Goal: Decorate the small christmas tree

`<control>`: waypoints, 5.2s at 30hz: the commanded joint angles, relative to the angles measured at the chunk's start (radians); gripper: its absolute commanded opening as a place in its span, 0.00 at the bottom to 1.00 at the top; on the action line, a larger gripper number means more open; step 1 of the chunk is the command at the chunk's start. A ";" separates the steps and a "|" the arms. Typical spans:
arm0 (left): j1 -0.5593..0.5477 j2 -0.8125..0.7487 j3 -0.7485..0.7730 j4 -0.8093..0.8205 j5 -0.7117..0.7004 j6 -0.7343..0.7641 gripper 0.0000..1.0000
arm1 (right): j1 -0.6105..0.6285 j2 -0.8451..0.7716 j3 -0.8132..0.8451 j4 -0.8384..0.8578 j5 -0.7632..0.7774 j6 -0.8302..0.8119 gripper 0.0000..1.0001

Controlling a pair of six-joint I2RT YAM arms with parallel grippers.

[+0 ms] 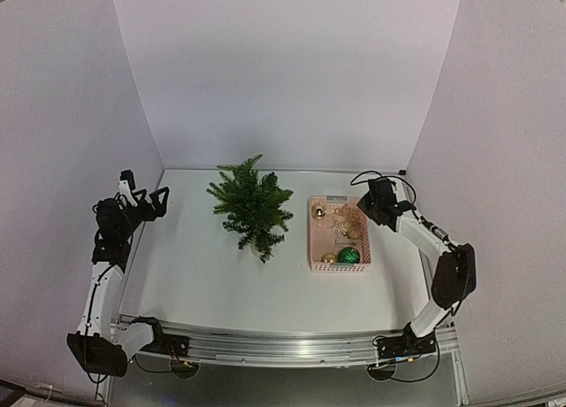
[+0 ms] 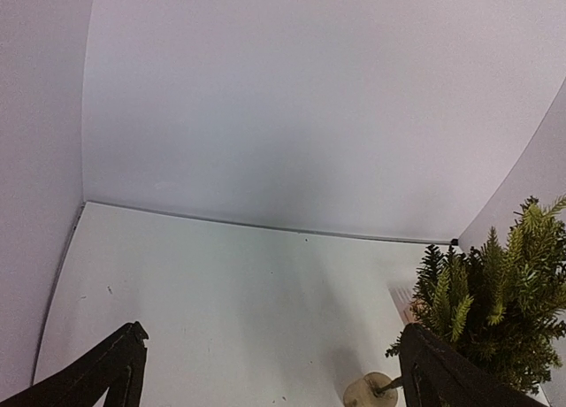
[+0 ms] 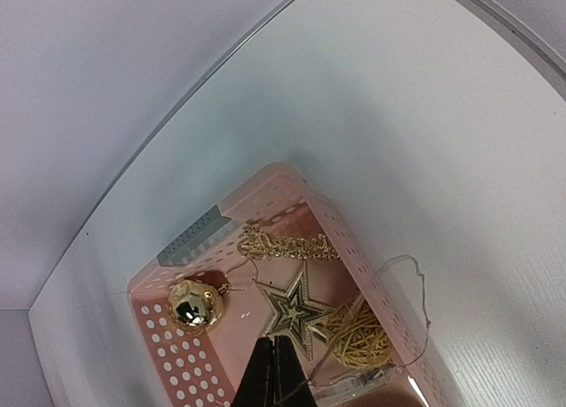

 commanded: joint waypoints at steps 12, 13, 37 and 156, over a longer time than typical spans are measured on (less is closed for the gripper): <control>0.001 0.007 0.003 0.073 0.030 -0.017 1.00 | 0.007 -0.060 0.087 0.013 -0.175 -0.009 0.00; 0.001 0.007 0.002 0.076 0.030 -0.015 1.00 | 0.009 -0.066 0.091 0.012 -0.185 -0.008 0.00; 0.000 -0.010 -0.005 0.128 0.030 0.032 1.00 | 0.106 -0.064 0.359 0.000 -0.312 -0.103 0.00; -0.925 0.184 0.241 -0.051 0.080 0.003 0.00 | 1.042 -0.136 -0.199 0.382 -0.124 -0.726 0.86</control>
